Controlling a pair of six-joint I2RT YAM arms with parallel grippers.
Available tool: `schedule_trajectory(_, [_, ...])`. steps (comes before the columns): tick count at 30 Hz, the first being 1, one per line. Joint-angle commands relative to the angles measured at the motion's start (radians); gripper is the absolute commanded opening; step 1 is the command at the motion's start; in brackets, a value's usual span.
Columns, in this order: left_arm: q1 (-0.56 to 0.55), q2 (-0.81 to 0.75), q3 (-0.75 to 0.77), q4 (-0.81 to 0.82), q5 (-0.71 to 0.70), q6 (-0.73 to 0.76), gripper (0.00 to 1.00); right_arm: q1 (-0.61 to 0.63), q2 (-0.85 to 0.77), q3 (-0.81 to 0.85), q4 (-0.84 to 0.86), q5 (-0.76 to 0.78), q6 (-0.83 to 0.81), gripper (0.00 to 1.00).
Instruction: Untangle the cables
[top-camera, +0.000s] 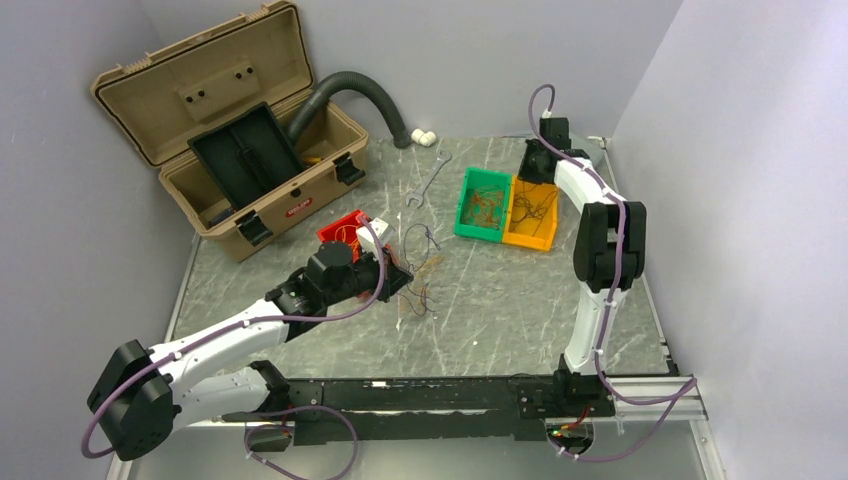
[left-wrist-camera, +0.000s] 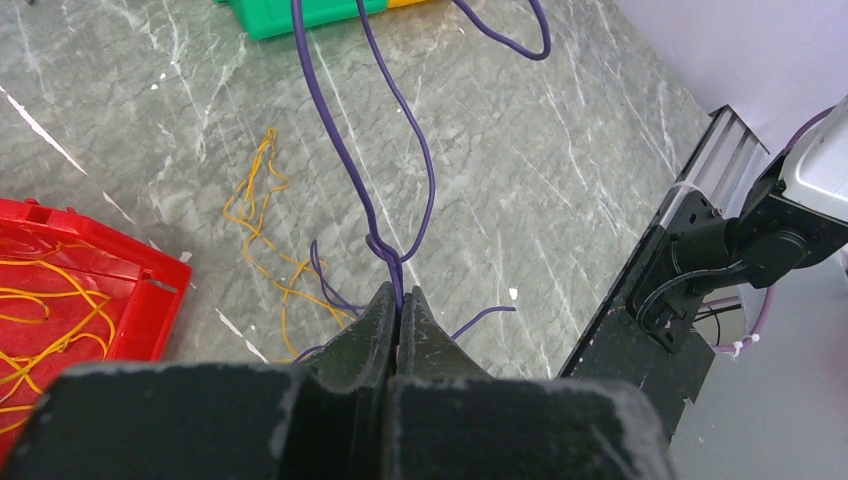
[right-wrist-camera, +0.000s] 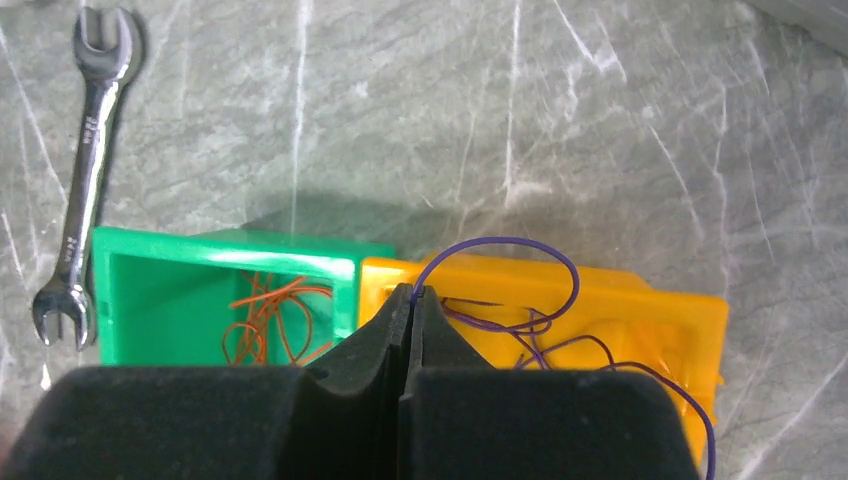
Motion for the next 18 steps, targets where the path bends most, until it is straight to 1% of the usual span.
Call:
schedule_trajectory(1, [-0.003, -0.022, 0.034, 0.019, -0.012, 0.019, 0.00, -0.019, 0.018, -0.029, -0.001, 0.024, 0.010, 0.00])
schedule_trajectory(7, [-0.003, -0.003, 0.049, 0.020, 0.003, 0.024, 0.00, -0.024, 0.010, -0.050, -0.015, 0.039, 0.011, 0.00])
schedule_trajectory(13, [-0.004, -0.001, 0.053, 0.025, 0.008, 0.026, 0.00, -0.024, -0.050, -0.175, 0.053, 0.035, 0.024, 0.00])
schedule_trajectory(18, [-0.004, -0.001, 0.052, 0.024, 0.019, 0.022, 0.00, -0.024, 0.002, -0.174, 0.045, 0.038, 0.046, 0.00])
